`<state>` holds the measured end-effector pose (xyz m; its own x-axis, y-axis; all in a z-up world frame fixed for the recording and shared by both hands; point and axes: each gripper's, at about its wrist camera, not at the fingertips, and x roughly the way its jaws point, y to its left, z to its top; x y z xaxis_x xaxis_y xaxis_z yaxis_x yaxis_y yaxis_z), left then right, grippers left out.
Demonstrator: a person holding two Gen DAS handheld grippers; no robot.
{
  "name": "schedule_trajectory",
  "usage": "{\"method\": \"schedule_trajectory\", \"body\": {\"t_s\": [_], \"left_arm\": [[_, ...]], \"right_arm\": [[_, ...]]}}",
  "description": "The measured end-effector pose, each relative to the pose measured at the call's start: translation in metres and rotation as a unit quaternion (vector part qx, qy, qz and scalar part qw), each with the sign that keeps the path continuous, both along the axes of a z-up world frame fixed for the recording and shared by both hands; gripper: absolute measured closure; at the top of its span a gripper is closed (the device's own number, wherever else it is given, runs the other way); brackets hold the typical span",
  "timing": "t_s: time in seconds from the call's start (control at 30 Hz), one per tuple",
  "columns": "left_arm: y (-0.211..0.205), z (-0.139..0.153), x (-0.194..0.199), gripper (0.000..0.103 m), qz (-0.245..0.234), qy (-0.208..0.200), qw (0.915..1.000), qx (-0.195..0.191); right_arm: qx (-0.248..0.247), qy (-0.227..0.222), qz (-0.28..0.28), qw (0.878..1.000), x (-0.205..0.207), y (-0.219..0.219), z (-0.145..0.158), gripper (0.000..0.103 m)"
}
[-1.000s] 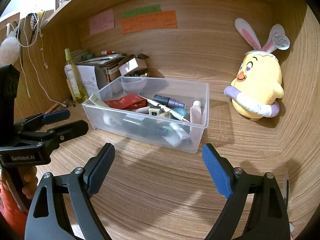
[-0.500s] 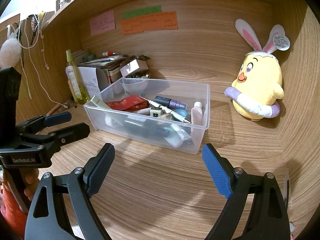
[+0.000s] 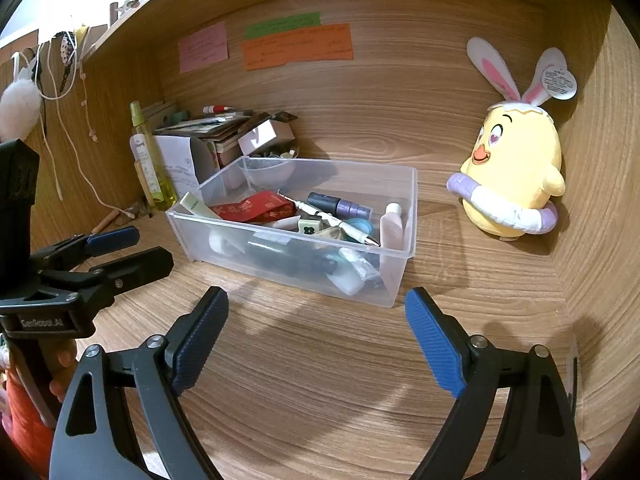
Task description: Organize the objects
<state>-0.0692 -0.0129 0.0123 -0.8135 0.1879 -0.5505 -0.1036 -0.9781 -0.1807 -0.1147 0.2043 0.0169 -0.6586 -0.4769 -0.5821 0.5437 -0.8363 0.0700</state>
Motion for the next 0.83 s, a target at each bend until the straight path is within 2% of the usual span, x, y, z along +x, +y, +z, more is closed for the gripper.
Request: {"method": "schedule_trajectory", "body": {"t_s": [0.83], "left_arm": [[0.0028, -0.0024, -0.0019, 0.004, -0.013, -0.011, 0.9998, 0.004]], "right_arm": [[-0.003, -0.01, -0.001, 1.0, -0.0011, -0.0009, -0.0024, 0.013]]}}
